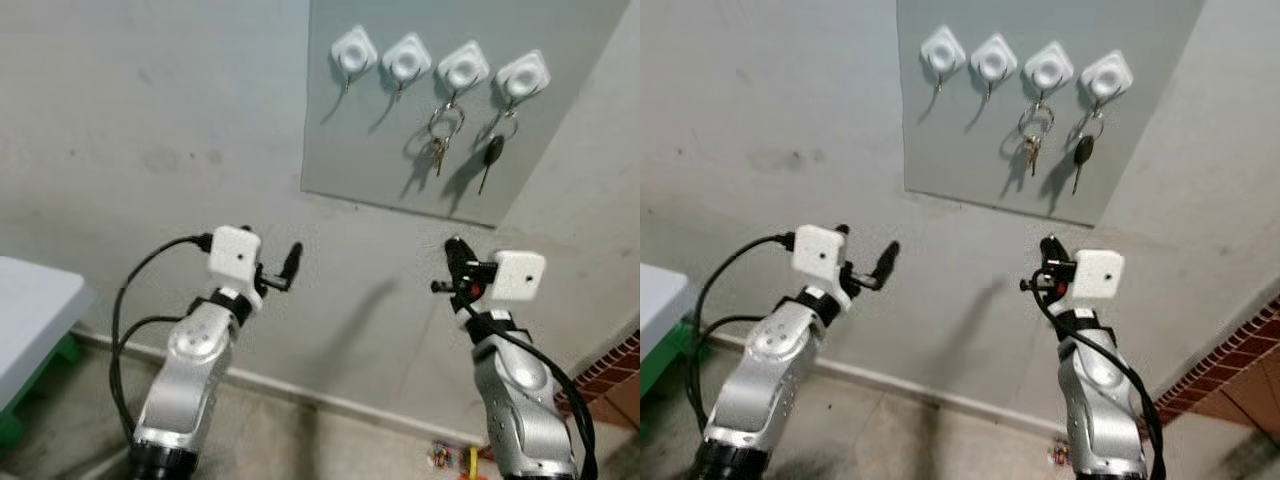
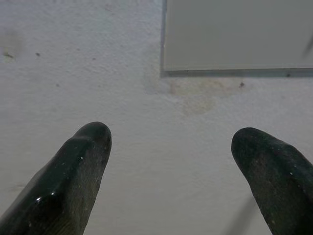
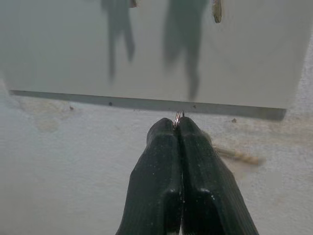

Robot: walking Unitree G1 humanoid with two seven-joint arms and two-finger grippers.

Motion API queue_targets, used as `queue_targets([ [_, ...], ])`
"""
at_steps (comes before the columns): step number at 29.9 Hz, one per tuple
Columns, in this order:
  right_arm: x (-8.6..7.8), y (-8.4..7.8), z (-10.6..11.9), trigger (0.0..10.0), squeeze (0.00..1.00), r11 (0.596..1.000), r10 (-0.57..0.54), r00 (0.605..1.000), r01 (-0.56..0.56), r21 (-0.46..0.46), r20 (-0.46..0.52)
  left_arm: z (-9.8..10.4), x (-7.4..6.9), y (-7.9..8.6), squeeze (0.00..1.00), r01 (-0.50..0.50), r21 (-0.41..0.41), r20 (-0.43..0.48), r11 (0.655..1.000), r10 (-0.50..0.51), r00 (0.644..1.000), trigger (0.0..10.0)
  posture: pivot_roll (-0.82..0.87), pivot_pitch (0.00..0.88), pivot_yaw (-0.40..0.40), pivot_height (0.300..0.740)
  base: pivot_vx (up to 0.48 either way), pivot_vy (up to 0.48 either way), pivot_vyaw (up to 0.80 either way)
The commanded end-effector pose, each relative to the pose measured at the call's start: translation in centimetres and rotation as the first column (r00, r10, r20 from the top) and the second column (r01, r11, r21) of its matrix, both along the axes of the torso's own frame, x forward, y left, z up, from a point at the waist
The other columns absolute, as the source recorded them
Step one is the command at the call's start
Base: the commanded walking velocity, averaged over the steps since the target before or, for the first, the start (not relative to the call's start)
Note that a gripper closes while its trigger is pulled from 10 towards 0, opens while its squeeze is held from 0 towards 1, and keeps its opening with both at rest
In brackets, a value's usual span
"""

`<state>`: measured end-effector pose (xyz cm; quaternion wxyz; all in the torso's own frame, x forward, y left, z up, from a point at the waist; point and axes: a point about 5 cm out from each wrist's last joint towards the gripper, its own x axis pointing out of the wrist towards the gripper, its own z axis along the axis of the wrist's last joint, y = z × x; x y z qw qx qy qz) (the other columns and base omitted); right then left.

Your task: Hang keys on a hook

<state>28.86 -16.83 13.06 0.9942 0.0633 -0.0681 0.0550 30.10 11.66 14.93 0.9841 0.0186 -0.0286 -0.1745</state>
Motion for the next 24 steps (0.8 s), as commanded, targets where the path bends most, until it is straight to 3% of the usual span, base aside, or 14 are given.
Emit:
queue_targets([
  [1, 0.4, 0.5, 0.6, 10.0, 0.00, 1.000, 0.031, 0.999, -0.031, 0.002, 0.018, 2.0, 0.2, -0.4, 0.00, 0.035, -0.019, 0.060, 0.999, -0.033, 0.998, 10.0, 0.01, 0.042, -0.042, 0.740, 0.000, 0.000, 0.00],
  [6, 1.1, 1.2, 1.2, 10.0, 0.00, 0.996, 0.087, 0.996, -0.087, -0.010, 0.035, 3.6, 0.2, -1.5, 0.00, 0.092, 0.006, 0.113, 0.996, -0.092, 0.989, 10.0, 0.01, 0.055, -0.045, 0.740, 0.000, 0.000, 0.00],
  [10, 1.9, 2.0, 2.1, 10.0, 0.00, 0.991, 0.130, 0.989, -0.129, -0.023, 0.065, 5.1, 0.4, -2.2, 0.00, 0.138, -0.031, 0.139, 0.990, -0.133, 0.981, 10.0, 0.01, 0.063, -0.046, 0.740, 0.000, 0.000, 0.00],
  [24, 4.9, 3.9, 6.2, 10.0, 0.00, 0.972, 0.234, 0.953, -0.226, -0.060, 0.191, 5.7, 0.5, -4.2, 0.00, 0.237, -0.008, 0.144, 0.971, -0.234, 0.962, 10.0, 0.01, 0.074, -0.044, 0.740, 0.000, 0.000, 0.00],
])
